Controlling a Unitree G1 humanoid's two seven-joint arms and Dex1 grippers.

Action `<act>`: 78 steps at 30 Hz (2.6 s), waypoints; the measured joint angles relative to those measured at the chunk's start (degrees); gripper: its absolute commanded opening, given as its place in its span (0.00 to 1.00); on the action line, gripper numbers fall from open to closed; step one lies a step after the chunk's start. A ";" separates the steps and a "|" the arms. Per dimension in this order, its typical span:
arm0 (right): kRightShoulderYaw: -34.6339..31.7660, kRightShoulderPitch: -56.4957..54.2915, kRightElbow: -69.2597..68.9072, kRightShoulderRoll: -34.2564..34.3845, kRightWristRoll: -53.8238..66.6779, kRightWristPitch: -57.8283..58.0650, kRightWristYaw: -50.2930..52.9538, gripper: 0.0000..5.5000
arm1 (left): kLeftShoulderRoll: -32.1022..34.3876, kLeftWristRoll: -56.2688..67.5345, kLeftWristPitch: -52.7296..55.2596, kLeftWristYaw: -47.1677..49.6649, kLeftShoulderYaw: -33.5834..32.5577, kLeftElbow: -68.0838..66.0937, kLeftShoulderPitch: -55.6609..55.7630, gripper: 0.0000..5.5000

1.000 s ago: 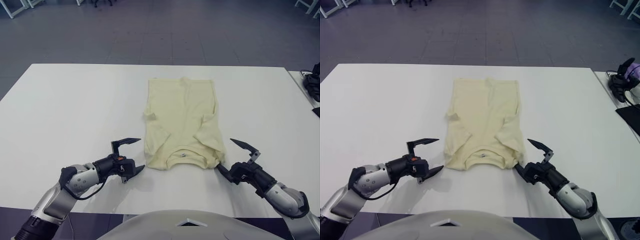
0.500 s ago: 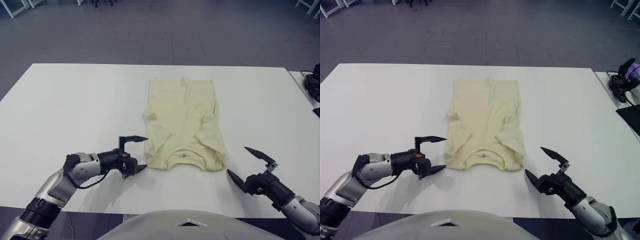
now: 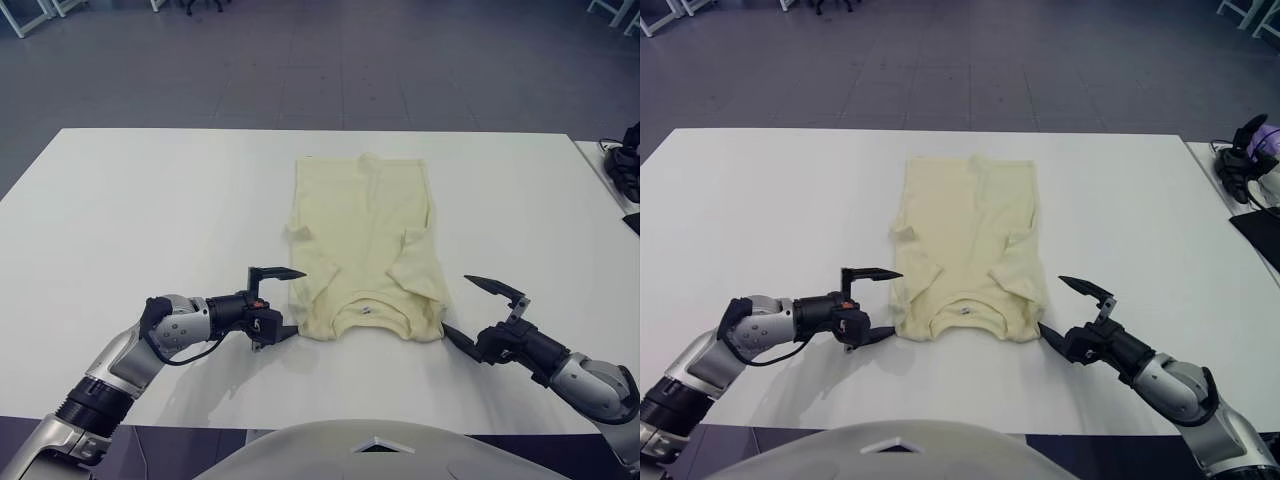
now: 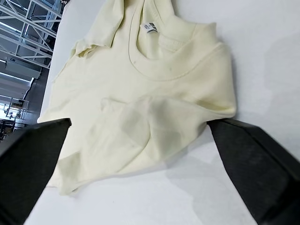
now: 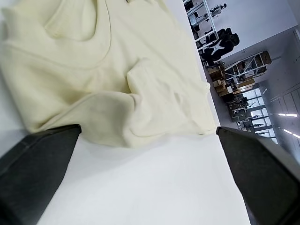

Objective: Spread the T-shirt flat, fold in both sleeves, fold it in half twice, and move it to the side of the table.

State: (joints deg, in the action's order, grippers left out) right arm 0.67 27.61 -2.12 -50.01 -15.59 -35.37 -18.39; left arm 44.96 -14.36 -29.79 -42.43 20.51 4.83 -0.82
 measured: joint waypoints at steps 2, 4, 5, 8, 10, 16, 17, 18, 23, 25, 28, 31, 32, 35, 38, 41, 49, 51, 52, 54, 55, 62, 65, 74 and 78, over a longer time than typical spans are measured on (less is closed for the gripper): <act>-0.13 1.59 -0.60 -0.87 1.18 -0.20 -0.01 0.98 | -0.02 0.07 -0.11 0.04 0.14 -0.09 0.14 0.98; -0.45 4.57 -2.08 -1.79 2.59 -0.61 -0.04 0.98 | 0.00 0.22 -0.21 0.07 0.14 -0.07 0.07 0.95; -0.45 6.07 -2.79 -2.12 3.79 -0.71 -0.21 0.98 | 0.03 0.36 -0.19 0.07 0.13 -0.06 -0.05 0.93; -0.42 8.07 -4.05 -2.53 5.78 -0.73 -1.40 0.98 | 0.12 1.17 -0.18 -0.39 0.33 0.13 -1.01 0.83; -0.34 9.44 -4.88 -2.57 6.87 -0.53 -1.81 0.98 | 0.54 1.77 -0.25 -1.31 0.61 0.52 -1.61 0.77; 1.15 10.40 -5.81 -2.01 11.70 1.60 -4.21 0.98 | 0.87 2.27 -0.13 -2.80 1.39 0.71 -2.05 0.57; 1.65 10.06 -5.85 -1.29 12.70 2.38 -4.45 0.98 | 0.87 2.23 -0.09 -2.88 1.48 0.70 -2.11 0.54; 1.97 9.64 -5.89 -0.76 13.25 3.03 -4.61 0.98 | 0.85 2.17 -0.06 -2.96 1.55 0.69 -2.14 0.50; 4.31 7.30 -7.50 3.14 17.35 9.64 -6.03 0.98 | 0.70 1.97 0.33 -3.03 1.64 0.54 -2.13 0.34; 5.15 6.77 -8.30 3.77 17.61 11.23 -6.11 0.94 | 0.69 1.25 0.39 -3.04 1.64 0.48 -2.14 0.28; 5.75 6.74 -9.36 3.90 18.07 13.18 -6.12 0.85 | 0.69 0.86 0.48 -3.04 1.64 0.41 -2.25 0.19; 6.16 6.76 -10.90 4.56 18.49 16.14 -6.12 0.76 | 0.68 0.85 0.53 -3.04 1.64 0.40 -2.39 0.09; 6.24 6.80 -11.64 4.92 18.72 17.72 -6.10 0.74 | 0.68 0.85 0.55 -3.04 1.64 0.39 -2.40 0.06; 6.16 7.28 -13.87 5.41 19.59 21.87 -6.05 0.64 | 0.67 0.85 0.76 -3.04 1.64 0.38 -2.40 0.00; 5.90 8.38 -16.12 5.81 20.02 25.12 -5.77 0.71 | 0.65 0.84 1.05 -3.05 1.64 0.35 -2.40 0.00; 4.88 9.53 -18.40 5.97 20.56 28.41 -5.14 0.77 | 0.63 0.84 1.24 -3.05 1.64 0.32 -2.40 0.00; 2.21 11.34 -21.68 5.88 22.08 33.88 -4.85 0.86 | 0.57 0.56 1.53 -3.01 1.64 0.30 -2.67 0.00; 2.08 11.39 -22.10 5.59 22.13 34.75 -5.47 0.80 | 0.56 0.52 1.53 -3.00 1.64 0.31 -2.67 0.00; 2.08 11.38 -22.23 5.41 22.13 34.98 -5.73 0.76 | 0.54 0.52 1.53 -3.00 1.64 0.31 -2.67 0.00; 1.89 11.37 -22.52 5.24 22.18 35.68 -6.24 0.71 | 0.54 0.50 1.53 -3.00 1.64 0.31 -2.66 0.00; 1.75 11.35 -22.85 5.10 22.22 36.35 -6.59 0.67 | 0.54 0.50 1.53 -3.00 1.64 0.31 -2.66 0.00; 1.57 11.17 -25.94 3.99 22.87 42.11 -8.73 0.46 | 0.54 0.46 1.60 -3.00 1.63 0.38 -2.64 0.00; 1.05 11.13 -27.22 3.26 23.97 45.10 -9.88 0.37 | 0.54 0.45 1.73 -3.00 1.63 0.44 -2.64 0.00; 0.91 10.77 -28.73 1.45 23.80 48.49 -11.51 0.13 | 0.54 0.40 2.57 -2.87 1.48 0.70 -2.60 0.00; 1.23 10.03 -28.73 1.44 23.42 49.28 -11.60 0.03 | 0.53 0.44 3.18 -2.88 1.35 1.89 -2.48 0.00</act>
State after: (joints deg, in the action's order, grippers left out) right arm 1.91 37.64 -30.85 -48.57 7.82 13.91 -29.99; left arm 45.49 -13.92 -26.61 -45.30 21.86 6.73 -3.31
